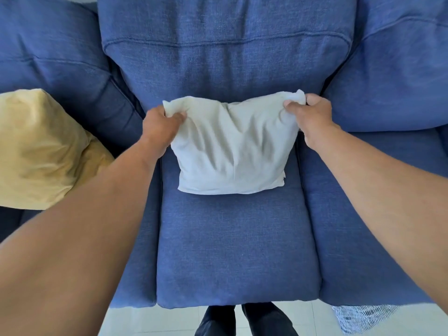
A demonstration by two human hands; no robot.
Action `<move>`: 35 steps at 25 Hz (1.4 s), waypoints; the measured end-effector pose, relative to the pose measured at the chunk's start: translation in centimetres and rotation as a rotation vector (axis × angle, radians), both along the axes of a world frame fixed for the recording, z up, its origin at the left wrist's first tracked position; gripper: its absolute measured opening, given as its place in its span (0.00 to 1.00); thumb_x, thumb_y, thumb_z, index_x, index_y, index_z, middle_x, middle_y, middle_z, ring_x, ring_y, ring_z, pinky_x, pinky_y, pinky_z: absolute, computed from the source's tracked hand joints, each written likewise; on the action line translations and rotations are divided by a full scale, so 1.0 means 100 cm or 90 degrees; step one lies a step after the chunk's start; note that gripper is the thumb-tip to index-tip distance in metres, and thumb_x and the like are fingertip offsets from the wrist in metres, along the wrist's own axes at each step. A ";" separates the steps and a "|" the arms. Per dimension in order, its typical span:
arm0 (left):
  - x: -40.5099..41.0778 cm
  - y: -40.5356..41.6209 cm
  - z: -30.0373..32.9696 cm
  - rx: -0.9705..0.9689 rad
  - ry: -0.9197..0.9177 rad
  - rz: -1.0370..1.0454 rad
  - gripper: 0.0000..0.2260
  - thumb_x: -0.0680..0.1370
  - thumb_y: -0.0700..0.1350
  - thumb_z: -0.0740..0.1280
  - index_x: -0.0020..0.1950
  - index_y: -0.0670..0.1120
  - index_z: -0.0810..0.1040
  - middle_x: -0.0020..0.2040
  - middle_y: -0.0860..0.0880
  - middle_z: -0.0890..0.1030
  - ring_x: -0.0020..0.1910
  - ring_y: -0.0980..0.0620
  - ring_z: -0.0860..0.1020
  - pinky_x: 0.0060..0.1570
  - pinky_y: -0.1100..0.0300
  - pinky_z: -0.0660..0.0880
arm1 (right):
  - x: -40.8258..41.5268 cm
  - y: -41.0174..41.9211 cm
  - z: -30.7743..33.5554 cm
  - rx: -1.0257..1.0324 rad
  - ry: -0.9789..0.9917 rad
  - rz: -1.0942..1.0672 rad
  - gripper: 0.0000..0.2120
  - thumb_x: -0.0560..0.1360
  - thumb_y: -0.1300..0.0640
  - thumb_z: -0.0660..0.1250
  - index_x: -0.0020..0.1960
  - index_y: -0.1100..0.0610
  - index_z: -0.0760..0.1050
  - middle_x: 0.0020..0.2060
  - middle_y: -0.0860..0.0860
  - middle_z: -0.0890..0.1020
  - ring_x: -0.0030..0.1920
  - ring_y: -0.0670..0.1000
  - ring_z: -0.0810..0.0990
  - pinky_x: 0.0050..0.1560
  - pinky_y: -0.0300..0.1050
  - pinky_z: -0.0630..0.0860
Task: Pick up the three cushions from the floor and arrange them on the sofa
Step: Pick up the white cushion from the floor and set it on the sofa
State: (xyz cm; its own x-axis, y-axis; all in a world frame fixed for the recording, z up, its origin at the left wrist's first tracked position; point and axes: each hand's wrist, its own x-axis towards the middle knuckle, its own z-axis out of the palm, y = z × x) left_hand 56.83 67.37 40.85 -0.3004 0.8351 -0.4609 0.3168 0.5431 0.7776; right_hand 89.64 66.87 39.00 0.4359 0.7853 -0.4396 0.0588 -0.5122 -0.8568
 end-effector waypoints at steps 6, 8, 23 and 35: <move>-0.015 -0.023 0.000 0.086 -0.012 0.066 0.02 0.78 0.48 0.72 0.49 0.52 0.83 0.48 0.50 0.85 0.47 0.51 0.82 0.58 0.45 0.83 | 0.007 -0.016 0.004 0.077 -0.045 -0.064 0.10 0.76 0.54 0.74 0.37 0.49 0.77 0.34 0.45 0.76 0.39 0.48 0.73 0.43 0.46 0.74; -0.015 -0.022 0.000 0.079 0.022 0.066 0.08 0.79 0.50 0.71 0.55 0.48 0.83 0.50 0.49 0.85 0.47 0.52 0.81 0.59 0.47 0.82 | 0.003 -0.018 0.007 0.034 -0.028 -0.078 0.08 0.76 0.52 0.74 0.39 0.49 0.78 0.37 0.47 0.79 0.41 0.49 0.77 0.46 0.52 0.79; 0.073 -0.185 0.048 -0.037 0.105 -0.218 0.18 0.85 0.52 0.63 0.75 0.51 0.75 0.69 0.48 0.80 0.63 0.50 0.80 0.62 0.49 0.80 | -0.014 -0.218 0.084 -0.132 -0.226 0.069 0.17 0.82 0.50 0.62 0.39 0.56 0.62 0.33 0.54 0.68 0.39 0.56 0.68 0.39 0.51 0.65; 0.220 -0.279 0.109 0.164 0.116 -0.798 0.31 0.86 0.51 0.63 0.86 0.45 0.54 0.86 0.49 0.58 0.85 0.51 0.56 0.80 0.54 0.57 | 0.048 -0.430 0.120 -0.249 -0.432 -0.069 0.33 0.85 0.43 0.60 0.83 0.61 0.58 0.85 0.57 0.58 0.86 0.56 0.50 0.81 0.60 0.57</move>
State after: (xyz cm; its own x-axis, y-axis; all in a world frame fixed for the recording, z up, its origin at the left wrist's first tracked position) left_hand 78.78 39.51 51.78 0.7062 0.6499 -0.2809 0.6105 -0.3580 0.7065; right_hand 94.44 23.87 50.98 0.7725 0.5668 -0.2862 0.4368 -0.8015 -0.4084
